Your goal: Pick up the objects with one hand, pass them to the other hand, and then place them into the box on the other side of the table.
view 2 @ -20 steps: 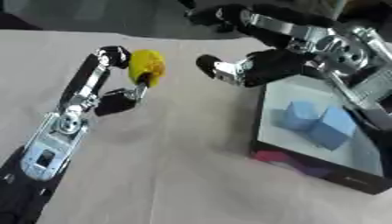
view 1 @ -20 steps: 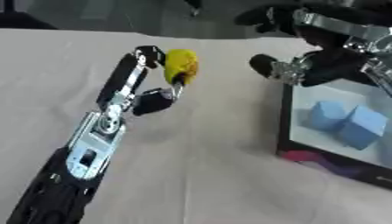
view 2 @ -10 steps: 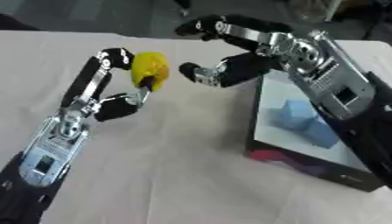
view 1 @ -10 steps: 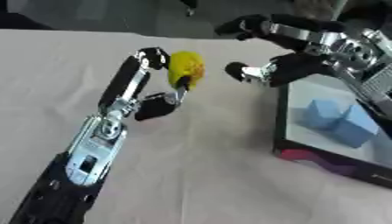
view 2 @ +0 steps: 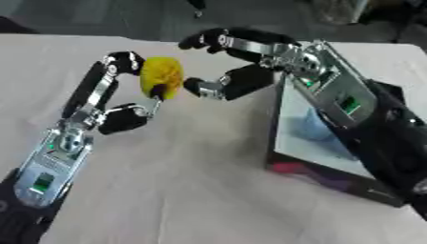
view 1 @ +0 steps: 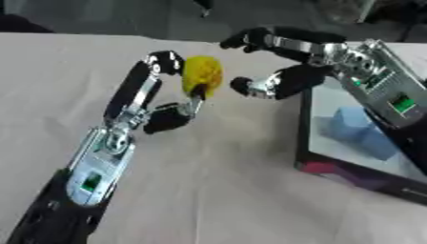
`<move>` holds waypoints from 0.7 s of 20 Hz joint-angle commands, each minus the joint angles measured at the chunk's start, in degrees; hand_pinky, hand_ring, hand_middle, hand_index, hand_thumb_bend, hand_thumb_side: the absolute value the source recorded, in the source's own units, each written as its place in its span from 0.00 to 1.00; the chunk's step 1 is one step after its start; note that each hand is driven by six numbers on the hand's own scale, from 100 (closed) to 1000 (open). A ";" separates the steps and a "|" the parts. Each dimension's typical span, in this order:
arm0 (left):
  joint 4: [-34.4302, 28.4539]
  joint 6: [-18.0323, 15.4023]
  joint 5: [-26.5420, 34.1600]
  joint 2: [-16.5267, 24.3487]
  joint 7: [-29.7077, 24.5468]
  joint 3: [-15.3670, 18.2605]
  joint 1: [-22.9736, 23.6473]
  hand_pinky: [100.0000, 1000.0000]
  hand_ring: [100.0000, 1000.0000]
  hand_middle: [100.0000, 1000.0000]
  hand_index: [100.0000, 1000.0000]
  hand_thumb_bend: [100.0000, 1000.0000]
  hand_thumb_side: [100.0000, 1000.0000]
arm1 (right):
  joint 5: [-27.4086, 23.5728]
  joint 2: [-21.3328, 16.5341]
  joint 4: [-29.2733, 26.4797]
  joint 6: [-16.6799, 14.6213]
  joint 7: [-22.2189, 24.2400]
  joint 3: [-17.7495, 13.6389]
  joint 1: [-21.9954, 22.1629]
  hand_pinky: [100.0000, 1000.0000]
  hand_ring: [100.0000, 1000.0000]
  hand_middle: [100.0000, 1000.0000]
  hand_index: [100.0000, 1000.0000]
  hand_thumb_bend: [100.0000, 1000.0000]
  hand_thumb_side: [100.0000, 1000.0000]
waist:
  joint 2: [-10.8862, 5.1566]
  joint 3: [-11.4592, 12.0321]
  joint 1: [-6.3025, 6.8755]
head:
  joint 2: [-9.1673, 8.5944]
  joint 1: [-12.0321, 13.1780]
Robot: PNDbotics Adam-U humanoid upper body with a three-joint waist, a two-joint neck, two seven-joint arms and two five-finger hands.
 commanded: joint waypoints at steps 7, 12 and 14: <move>-1.12 -1.17 0.70 -0.89 -0.13 -0.72 -1.48 0.71 0.73 0.52 0.45 0.00 0.23 | 0.23 0.75 1.31 -1.05 1.03 0.23 -1.93 0.97 1.00 0.94 0.95 0.19 0.58 | -0.60 0.34 -0.43 | -0.73 -0.56; -1.09 -1.59 1.11 -1.29 -0.35 -1.17 -1.53 0.71 0.73 0.52 0.45 0.00 0.24 | 0.08 1.57 2.08 -0.77 1.30 0.50 -2.35 0.97 1.00 0.94 0.95 0.18 0.58 | -0.38 0.68 -0.44 | -0.93 -0.83; -1.10 -1.67 1.18 -1.35 -0.45 -1.36 -1.58 0.71 0.73 0.52 0.45 0.00 0.24 | 0.18 1.82 2.34 -0.73 1.32 0.63 -2.42 0.97 1.00 0.93 0.95 0.17 0.57 | -0.32 0.80 -0.45 | -1.03 -0.94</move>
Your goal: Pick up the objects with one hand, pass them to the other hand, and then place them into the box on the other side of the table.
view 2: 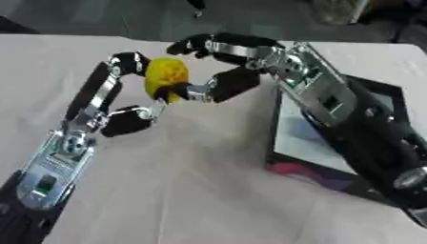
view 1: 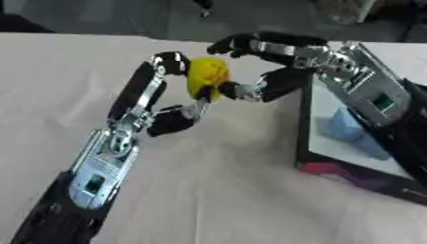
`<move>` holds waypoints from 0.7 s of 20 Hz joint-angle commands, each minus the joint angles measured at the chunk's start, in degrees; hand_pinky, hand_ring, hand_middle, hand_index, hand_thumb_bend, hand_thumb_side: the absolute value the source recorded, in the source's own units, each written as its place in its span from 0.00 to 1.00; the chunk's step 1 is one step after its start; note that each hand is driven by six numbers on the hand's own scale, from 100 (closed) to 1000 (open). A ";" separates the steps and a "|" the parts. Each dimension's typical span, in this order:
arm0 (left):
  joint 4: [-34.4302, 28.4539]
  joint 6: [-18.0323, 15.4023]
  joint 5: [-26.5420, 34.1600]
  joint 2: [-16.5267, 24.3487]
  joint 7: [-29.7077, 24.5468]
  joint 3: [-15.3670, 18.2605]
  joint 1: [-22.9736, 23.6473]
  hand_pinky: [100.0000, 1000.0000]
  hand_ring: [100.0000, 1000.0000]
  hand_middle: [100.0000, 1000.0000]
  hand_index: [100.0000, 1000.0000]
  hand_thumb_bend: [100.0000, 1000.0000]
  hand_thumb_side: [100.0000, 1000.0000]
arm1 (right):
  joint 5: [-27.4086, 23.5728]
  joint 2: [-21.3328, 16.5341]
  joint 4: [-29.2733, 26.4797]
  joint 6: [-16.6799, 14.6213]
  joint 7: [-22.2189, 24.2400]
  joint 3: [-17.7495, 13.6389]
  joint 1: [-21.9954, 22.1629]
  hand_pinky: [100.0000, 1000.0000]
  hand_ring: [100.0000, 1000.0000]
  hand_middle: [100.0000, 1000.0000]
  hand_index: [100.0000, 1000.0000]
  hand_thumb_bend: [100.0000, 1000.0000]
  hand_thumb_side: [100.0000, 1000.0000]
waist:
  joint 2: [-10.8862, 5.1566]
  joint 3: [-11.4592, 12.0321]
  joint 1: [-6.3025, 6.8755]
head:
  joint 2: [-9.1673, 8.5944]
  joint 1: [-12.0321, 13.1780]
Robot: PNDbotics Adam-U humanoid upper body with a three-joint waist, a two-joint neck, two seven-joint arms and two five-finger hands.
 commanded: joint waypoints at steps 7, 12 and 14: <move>-1.27 -0.54 0.27 -0.35 0.01 -0.54 -1.31 0.71 0.73 0.52 0.45 0.00 0.23 | -0.75 -0.05 0.09 0.85 -1.20 -0.17 -1.46 0.96 1.00 0.84 0.87 0.12 0.43 | -0.30 0.21 -0.51 | -0.81 -0.38; -1.33 -0.59 0.22 -0.45 0.09 -0.65 -1.32 0.71 0.73 0.52 0.45 0.00 0.23 | -1.88 0.20 0.35 1.28 -1.22 -0.06 -1.46 0.96 1.00 0.70 0.77 0.00 0.26 | -0.26 0.27 -0.45 | -0.98 -0.53; -1.32 -0.59 0.29 -0.50 0.11 -0.70 -1.33 0.71 0.73 0.52 0.45 0.00 0.23 | -3.15 0.27 0.22 1.28 -1.35 -0.01 -1.52 0.95 1.00 0.62 0.71 0.00 0.20 | -0.22 0.29 -0.43 | -1.00 -0.55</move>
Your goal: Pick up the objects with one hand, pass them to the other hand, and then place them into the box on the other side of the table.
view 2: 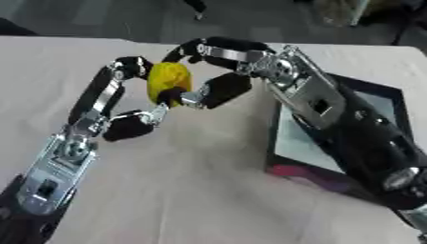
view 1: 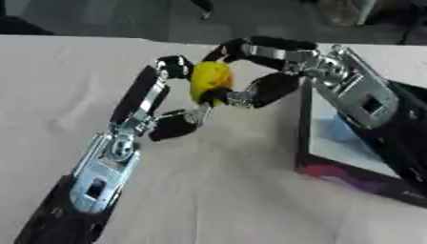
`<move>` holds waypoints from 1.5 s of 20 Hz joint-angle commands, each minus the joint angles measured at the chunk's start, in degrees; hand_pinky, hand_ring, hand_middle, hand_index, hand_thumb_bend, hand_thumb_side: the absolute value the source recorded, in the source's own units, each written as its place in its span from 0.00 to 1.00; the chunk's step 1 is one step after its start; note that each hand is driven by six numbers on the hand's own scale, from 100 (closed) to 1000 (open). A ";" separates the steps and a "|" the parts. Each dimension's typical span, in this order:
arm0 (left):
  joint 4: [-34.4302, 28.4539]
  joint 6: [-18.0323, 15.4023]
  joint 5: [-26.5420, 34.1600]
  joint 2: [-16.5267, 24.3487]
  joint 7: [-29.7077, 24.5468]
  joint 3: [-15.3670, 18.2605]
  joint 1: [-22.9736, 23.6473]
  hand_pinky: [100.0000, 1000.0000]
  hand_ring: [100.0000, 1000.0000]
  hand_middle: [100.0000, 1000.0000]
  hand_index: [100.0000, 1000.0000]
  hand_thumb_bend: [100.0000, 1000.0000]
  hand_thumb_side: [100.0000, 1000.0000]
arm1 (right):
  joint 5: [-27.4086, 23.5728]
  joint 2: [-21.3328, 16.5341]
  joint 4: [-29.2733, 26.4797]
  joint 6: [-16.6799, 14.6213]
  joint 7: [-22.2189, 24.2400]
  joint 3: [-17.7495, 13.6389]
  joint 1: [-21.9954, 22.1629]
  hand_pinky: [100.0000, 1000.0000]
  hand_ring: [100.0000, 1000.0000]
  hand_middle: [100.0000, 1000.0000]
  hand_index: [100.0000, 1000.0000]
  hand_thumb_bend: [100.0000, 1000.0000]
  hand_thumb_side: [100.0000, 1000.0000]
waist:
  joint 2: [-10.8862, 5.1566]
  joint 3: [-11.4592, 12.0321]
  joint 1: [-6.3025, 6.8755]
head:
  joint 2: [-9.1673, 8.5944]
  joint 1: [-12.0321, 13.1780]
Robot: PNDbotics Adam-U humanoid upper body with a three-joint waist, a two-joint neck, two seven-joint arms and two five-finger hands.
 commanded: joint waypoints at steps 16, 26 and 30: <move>-0.66 2.02 -1.13 -0.32 1.20 -0.10 -1.11 0.77 0.79 0.66 0.79 0.33 0.41 | -5.65 -1.44 -2.02 1.15 0.53 -0.99 -1.05 0.93 0.92 0.44 0.56 0.00 0.00 | -0.40 -0.35 -0.18 | -0.79 -0.19; 0.37 6.92 -2.88 0.60 6.28 0.38 -0.16 0.78 0.81 0.67 0.83 0.54 0.69 | -6.53 -3.36 -2.67 2.46 -1.26 -2.08 -0.48 0.92 0.91 0.44 0.56 0.00 0.00 | -0.94 -1.23 0.40 | -0.37 0.37; 0.36 7.64 -2.34 1.65 6.99 0.87 0.36 0.78 0.81 0.67 0.82 0.55 0.70 | -6.93 -5.45 -4.11 2.61 -2.29 -3.04 0.59 0.92 0.91 0.44 0.56 0.00 0.00 | -1.21 -1.81 0.60 | -0.10 0.80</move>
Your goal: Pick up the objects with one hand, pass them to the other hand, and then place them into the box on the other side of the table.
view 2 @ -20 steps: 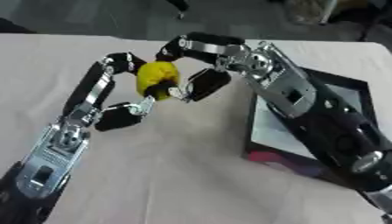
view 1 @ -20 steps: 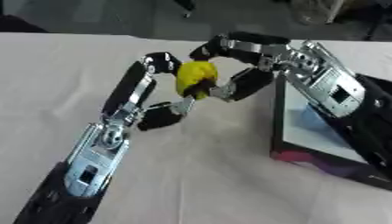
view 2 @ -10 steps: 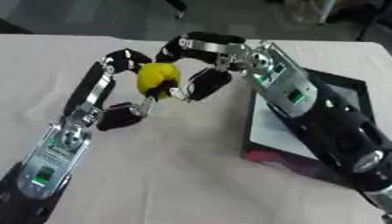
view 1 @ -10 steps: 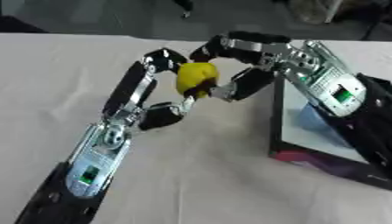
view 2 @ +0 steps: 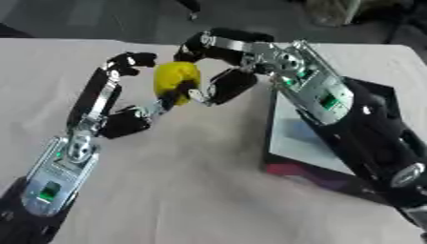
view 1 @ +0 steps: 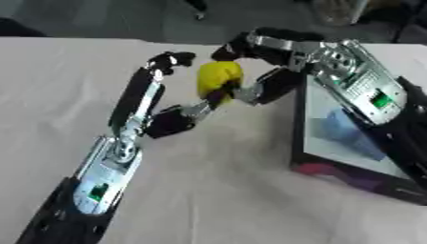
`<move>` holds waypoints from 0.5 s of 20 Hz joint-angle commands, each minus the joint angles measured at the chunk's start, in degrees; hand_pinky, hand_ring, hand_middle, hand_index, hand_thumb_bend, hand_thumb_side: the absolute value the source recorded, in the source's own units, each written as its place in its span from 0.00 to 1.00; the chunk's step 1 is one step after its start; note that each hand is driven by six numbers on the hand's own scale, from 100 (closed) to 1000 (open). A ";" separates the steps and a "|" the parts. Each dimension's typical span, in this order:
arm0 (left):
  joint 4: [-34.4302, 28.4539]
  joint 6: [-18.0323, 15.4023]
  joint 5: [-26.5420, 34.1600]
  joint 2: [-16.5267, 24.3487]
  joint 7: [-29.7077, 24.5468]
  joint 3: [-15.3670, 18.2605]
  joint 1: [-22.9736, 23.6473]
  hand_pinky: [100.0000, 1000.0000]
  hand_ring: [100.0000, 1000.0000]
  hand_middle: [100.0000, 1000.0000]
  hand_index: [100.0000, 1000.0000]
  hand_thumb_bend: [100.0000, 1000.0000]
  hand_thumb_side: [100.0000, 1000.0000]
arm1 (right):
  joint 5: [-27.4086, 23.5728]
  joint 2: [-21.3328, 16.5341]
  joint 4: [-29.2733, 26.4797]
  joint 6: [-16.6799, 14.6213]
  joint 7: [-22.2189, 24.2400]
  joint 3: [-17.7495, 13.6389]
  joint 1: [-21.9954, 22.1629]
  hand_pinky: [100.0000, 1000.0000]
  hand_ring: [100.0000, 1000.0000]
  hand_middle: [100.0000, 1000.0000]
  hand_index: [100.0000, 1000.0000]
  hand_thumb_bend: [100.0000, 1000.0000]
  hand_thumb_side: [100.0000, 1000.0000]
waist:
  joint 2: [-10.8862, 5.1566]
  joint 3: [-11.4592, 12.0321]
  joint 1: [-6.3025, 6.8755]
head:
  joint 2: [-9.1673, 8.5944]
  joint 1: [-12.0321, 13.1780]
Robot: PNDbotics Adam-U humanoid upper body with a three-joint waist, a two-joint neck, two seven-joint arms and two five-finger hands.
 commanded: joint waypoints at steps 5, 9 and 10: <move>-0.69 1.08 0.72 3.48 1.12 1.70 0.46 0.77 0.80 0.67 0.81 0.45 0.59 | -2.82 -6.39 -4.50 1.04 -2.70 -3.96 3.06 0.92 0.92 0.45 0.56 0.00 0.00 | -1.56 -1.24 0.82 | 0.44 1.13; -0.42 1.80 1.10 5.18 1.23 2.65 1.46 0.77 0.80 0.67 0.80 0.41 0.57 | -6.03 -9.54 -7.60 2.64 -6.92 -8.08 8.96 0.93 0.93 0.46 0.58 0.00 0.00 | -1.80 -1.94 1.17 | 0.59 1.17; -0.43 1.96 1.24 5.50 1.37 2.83 1.66 0.77 0.80 0.67 0.80 0.40 0.57 | -6.76 -10.20 -8.10 2.99 -7.85 -8.95 10.18 0.93 0.93 0.46 0.58 0.00 0.00 | -1.84 -2.05 1.20 | 0.66 1.06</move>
